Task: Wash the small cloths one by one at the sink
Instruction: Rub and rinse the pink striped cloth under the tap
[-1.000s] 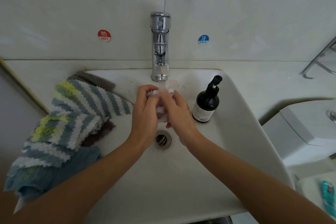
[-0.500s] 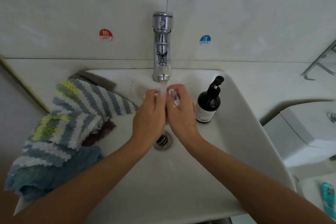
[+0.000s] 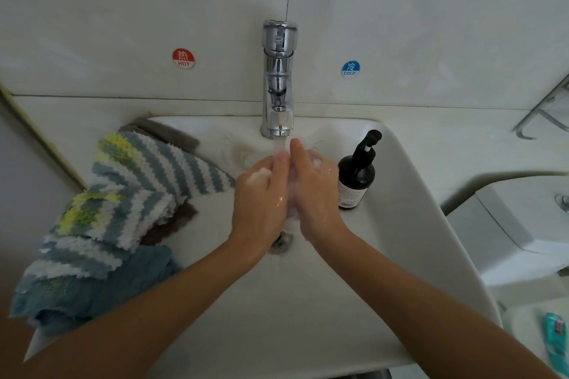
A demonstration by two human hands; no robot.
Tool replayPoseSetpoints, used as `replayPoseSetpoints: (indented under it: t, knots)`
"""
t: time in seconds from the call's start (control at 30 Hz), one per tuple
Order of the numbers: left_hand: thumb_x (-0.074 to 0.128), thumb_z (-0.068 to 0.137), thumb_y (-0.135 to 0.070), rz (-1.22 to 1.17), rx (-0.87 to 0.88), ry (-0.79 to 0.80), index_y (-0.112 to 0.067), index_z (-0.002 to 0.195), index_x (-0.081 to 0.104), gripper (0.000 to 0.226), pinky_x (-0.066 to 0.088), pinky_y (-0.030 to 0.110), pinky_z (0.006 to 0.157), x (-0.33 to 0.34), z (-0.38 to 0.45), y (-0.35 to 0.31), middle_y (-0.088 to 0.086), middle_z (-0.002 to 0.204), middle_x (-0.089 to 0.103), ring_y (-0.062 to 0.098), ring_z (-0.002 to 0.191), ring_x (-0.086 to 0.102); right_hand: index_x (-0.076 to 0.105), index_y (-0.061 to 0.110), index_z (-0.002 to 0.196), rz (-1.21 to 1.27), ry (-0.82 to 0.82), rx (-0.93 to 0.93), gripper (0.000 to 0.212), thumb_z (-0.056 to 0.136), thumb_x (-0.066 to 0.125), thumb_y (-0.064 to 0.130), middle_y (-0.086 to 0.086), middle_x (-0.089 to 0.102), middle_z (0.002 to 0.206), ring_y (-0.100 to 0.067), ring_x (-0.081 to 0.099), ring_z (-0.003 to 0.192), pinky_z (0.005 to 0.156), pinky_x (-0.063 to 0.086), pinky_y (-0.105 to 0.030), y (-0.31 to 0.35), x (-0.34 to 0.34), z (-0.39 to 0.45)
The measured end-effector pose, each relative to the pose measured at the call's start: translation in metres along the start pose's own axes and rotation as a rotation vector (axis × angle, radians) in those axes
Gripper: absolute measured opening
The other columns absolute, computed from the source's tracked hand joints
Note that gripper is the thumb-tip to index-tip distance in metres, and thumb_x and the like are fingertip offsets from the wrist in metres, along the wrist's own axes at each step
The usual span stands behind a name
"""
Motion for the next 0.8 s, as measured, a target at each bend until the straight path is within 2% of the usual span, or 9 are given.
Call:
replayPoseSetpoints:
  t: [0.07, 0.13, 0.2, 0.3, 0.43, 0.57, 0.63, 0.7, 0.8]
  knots:
    - [0.041, 0.102, -0.035, -0.026, 0.015, -0.001, -0.021, 0.078, 0.065, 0.037, 0.050, 0.018, 0.058, -0.001, 0.002, 0.001, -0.004, 0.068, 0.066, 0.004, 0.063, 0.065, 0.052, 0.015, 0.066, 0.008, 0.009, 0.018, 0.039, 0.096, 0.057, 0.038, -0.003, 0.055, 0.062, -0.020, 0.055, 0.063, 0.065, 0.051, -0.039, -0.003, 0.000, -0.001]
    - [0.042, 0.102, -0.035, -0.071, 0.010, -0.025, -0.015, 0.080, 0.061, 0.035, 0.051, 0.025, 0.055, -0.005, 0.006, 0.001, 0.003, 0.070, 0.064, 0.010, 0.061, 0.062, 0.056, 0.021, 0.081, 0.006, 0.056, 0.043, 0.025, 0.096, 0.056, 0.042, 0.000, 0.064, 0.077, -0.016, 0.064, 0.071, 0.070, 0.058, -0.038, -0.006, 0.004, -0.004]
    - [0.043, 0.102, -0.030, -0.100, 0.011, -0.080, -0.013, 0.082, 0.055, 0.029, 0.048, 0.020, 0.052, -0.014, 0.011, 0.000, 0.000, 0.070, 0.059, 0.004, 0.058, 0.058, 0.052, 0.026, 0.097, 0.002, 0.118, 0.056, 0.014, 0.096, 0.057, 0.039, -0.003, 0.065, 0.095, -0.014, 0.067, 0.077, 0.060, 0.056, -0.031, -0.006, 0.007, -0.009]
    - [0.037, 0.104, -0.028, -0.086, -0.004, -0.170, -0.015, 0.099, 0.049, 0.018, 0.047, 0.015, 0.054, -0.029, 0.020, 0.003, -0.005, 0.081, 0.055, -0.004, 0.065, 0.057, 0.044, 0.029, 0.119, 0.019, 0.191, 0.021, 0.027, 0.097, 0.059, 0.026, -0.011, 0.061, 0.111, -0.023, 0.069, 0.087, 0.055, 0.053, -0.025, -0.003, 0.012, -0.012]
    - [0.035, 0.105, -0.029, -0.123, -0.102, -0.198, -0.024, 0.106, 0.043, 0.010, 0.055, 0.029, 0.065, -0.031, 0.022, 0.017, -0.007, 0.094, 0.058, 0.009, 0.083, 0.063, 0.037, 0.028, 0.133, 0.007, 0.244, -0.017, 0.039, 0.099, 0.055, 0.023, -0.003, 0.061, 0.115, -0.017, 0.068, 0.099, 0.072, 0.060, -0.028, 0.000, 0.016, -0.015]
    - [0.036, 0.100, -0.009, -0.185, -0.114, -0.188, -0.031, 0.095, 0.045, 0.024, 0.055, 0.027, 0.064, -0.028, 0.016, 0.016, -0.008, 0.088, 0.058, -0.001, 0.072, 0.061, 0.040, 0.031, 0.129, -0.150, 0.266, 0.063, 0.029, 0.101, 0.044, 0.040, -0.001, 0.062, 0.115, -0.015, 0.068, 0.092, 0.060, 0.054, -0.025, -0.008, 0.014, -0.013]
    - [0.038, 0.098, -0.004, -0.193, -0.108, -0.167, -0.033, 0.091, 0.045, 0.030, 0.055, 0.027, 0.064, -0.026, 0.015, 0.016, -0.005, 0.090, 0.058, 0.008, 0.077, 0.062, 0.047, 0.036, 0.115, -0.244, 0.264, 0.084, 0.023, 0.101, 0.035, 0.051, 0.001, 0.064, 0.105, -0.013, 0.066, 0.082, 0.053, 0.049, -0.024, -0.009, 0.011, -0.009]
    - [0.040, 0.095, 0.001, -0.185, -0.110, -0.139, -0.030, 0.093, 0.046, 0.031, 0.054, 0.020, 0.059, -0.023, 0.016, 0.017, -0.002, 0.092, 0.059, 0.014, 0.081, 0.062, 0.049, 0.041, 0.099, -0.277, 0.262, 0.084, 0.023, 0.101, 0.030, 0.054, 0.000, 0.066, 0.096, -0.012, 0.063, 0.072, 0.048, 0.044, -0.023, -0.007, 0.008, -0.006]
    - [0.040, 0.088, 0.013, -0.162, -0.087, -0.094, -0.020, 0.099, 0.047, 0.035, 0.048, 0.011, 0.053, -0.018, 0.017, 0.014, -0.005, 0.087, 0.056, -0.003, 0.070, 0.059, 0.051, 0.038, 0.092, -0.239, 0.243, 0.055, 0.018, 0.101, 0.040, 0.047, -0.003, 0.065, 0.087, -0.011, 0.059, 0.064, 0.044, 0.040, -0.019, -0.006, 0.006, -0.004]
Point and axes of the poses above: each hand's wrist, its own z-axis towards the middle knuckle, its own x-axis out of the palm, y = z × x, the point moved 8 cm from there along z, towards the middle knuckle
